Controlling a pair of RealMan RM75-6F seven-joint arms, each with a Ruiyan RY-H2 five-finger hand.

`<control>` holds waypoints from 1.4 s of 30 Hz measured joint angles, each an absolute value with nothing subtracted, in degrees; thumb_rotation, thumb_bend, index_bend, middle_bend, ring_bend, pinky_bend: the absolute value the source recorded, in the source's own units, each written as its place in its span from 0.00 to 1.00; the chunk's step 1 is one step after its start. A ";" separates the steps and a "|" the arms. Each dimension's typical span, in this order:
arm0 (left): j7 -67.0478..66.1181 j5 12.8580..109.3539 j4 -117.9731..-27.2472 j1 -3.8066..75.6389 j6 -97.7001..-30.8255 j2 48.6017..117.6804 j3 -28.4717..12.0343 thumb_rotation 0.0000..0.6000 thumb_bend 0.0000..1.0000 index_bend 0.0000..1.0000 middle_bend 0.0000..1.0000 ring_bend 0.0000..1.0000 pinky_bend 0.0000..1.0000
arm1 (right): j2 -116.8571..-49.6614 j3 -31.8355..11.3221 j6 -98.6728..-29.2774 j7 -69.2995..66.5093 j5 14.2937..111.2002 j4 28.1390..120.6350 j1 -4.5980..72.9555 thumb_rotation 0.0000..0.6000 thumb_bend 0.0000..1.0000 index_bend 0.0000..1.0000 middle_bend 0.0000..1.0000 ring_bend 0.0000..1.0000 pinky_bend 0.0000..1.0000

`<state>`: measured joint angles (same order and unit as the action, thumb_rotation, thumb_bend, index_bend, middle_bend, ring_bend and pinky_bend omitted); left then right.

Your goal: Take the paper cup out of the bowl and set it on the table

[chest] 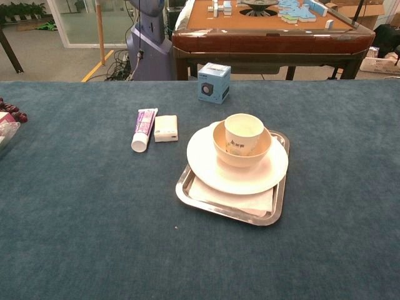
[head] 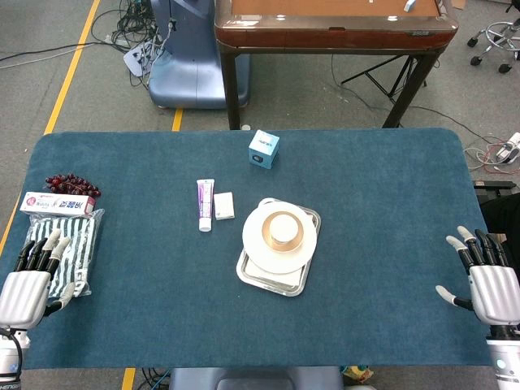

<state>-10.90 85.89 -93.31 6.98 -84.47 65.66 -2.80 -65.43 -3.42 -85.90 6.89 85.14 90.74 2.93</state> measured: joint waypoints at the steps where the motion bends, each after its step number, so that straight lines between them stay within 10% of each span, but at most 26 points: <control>1: -10.91 85.83 -93.30 6.99 -84.45 65.67 -2.81 1.00 0.32 0.00 0.00 0.00 0.00 | -65.46 -3.44 -85.81 6.96 85.10 90.70 2.98 1.00 0.13 0.19 0.11 0.00 0.02; 26: -8.44 84.57 -92.67 6.81 -84.41 65.15 -3.13 1.00 0.32 0.00 0.00 0.00 0.00 | -65.26 -4.24 -83.27 4.98 83.38 90.96 3.94 1.00 0.13 0.19 0.11 0.00 0.00; 42: -8.32 82.85 -91.61 7.06 -83.60 65.67 -3.71 1.00 0.32 0.00 0.00 0.00 0.00 | -60.14 -6.96 -70.11 -0.53 80.06 92.84 11.60 1.00 0.10 0.19 0.11 0.00 0.00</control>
